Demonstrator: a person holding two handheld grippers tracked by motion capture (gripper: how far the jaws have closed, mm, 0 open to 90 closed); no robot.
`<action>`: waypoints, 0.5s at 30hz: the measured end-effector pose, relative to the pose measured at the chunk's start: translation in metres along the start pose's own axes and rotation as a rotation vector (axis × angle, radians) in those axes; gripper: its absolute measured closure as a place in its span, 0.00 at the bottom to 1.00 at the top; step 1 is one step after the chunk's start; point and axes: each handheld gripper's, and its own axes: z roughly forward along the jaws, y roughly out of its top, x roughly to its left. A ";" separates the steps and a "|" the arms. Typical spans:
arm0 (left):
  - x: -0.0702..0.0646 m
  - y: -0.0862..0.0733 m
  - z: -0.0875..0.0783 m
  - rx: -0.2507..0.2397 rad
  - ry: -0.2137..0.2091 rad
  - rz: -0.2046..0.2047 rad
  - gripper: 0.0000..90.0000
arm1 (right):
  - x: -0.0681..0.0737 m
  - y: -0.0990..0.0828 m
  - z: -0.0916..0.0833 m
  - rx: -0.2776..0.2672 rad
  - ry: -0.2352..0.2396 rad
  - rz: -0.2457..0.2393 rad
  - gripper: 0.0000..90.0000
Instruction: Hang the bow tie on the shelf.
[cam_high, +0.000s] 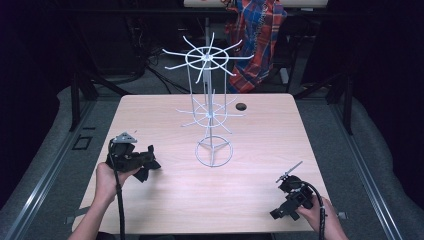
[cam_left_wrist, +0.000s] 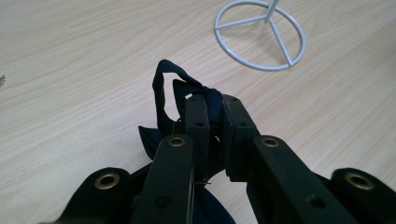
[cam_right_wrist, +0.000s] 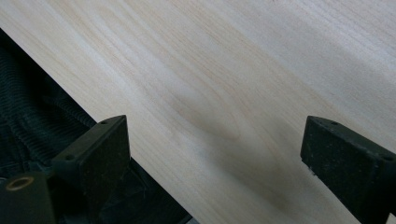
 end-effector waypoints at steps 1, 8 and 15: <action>0.000 0.000 -0.001 -0.006 0.002 0.000 0.92 | 0.000 0.000 0.000 0.000 -0.002 0.000 0.09; 0.004 0.003 -0.007 -0.028 -0.006 -0.013 0.92 | -0.002 0.001 -0.001 0.016 -0.004 -0.011 0.09; 0.005 0.006 -0.009 -0.041 -0.013 -0.016 0.92 | -0.001 0.001 0.002 -0.013 0.002 0.010 0.09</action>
